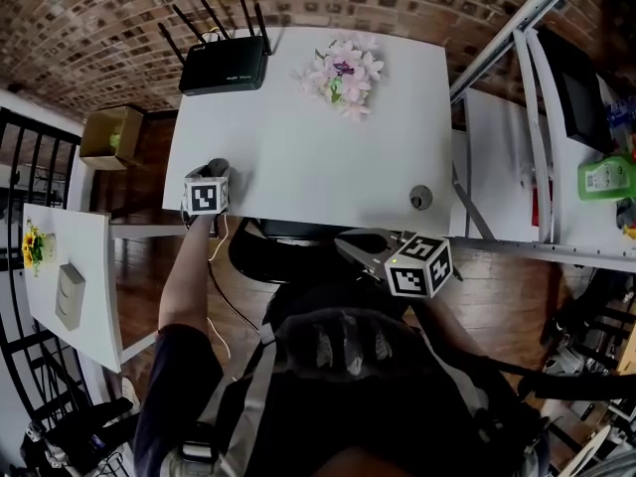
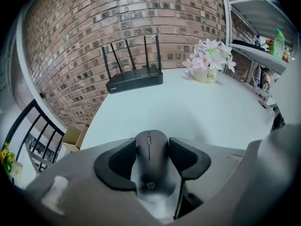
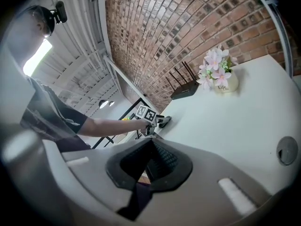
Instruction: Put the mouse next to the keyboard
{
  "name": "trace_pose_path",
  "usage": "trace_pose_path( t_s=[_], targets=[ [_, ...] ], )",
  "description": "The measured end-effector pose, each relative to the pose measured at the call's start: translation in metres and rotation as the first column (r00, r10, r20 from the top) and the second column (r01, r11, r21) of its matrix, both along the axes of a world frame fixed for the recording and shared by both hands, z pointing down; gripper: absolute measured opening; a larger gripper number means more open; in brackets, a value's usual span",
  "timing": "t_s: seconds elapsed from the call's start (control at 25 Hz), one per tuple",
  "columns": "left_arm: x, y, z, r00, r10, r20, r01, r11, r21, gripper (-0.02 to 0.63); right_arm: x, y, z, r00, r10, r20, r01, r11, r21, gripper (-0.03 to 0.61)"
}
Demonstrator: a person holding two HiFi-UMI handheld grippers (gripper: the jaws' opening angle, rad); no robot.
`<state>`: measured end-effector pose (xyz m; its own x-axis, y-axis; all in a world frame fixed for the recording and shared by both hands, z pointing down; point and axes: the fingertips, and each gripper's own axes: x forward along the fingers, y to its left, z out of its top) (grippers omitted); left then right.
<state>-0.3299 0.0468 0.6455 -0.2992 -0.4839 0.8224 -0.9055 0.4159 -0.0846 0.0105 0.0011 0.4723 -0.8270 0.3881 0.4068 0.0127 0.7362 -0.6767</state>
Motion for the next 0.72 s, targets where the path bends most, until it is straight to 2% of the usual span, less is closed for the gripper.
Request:
trace_pose_path(
  t_s=[0.2, 0.72],
  targets=[
    [0.017, -0.007, 0.000, 1.000, -0.009, -0.022, 0.009, 1.000, 0.006, 0.225, 0.009, -0.007, 0.002, 1.000, -0.010, 0.007, 0.010, 1.000, -0.004, 0.005],
    [0.070, -0.045, 0.000, 0.998, 0.039, -0.040, -0.039, 0.999, 0.005, 0.227, 0.034, -0.022, 0.002, 0.999, -0.043, 0.020, 0.043, 0.999, -0.001, 0.003]
  ],
)
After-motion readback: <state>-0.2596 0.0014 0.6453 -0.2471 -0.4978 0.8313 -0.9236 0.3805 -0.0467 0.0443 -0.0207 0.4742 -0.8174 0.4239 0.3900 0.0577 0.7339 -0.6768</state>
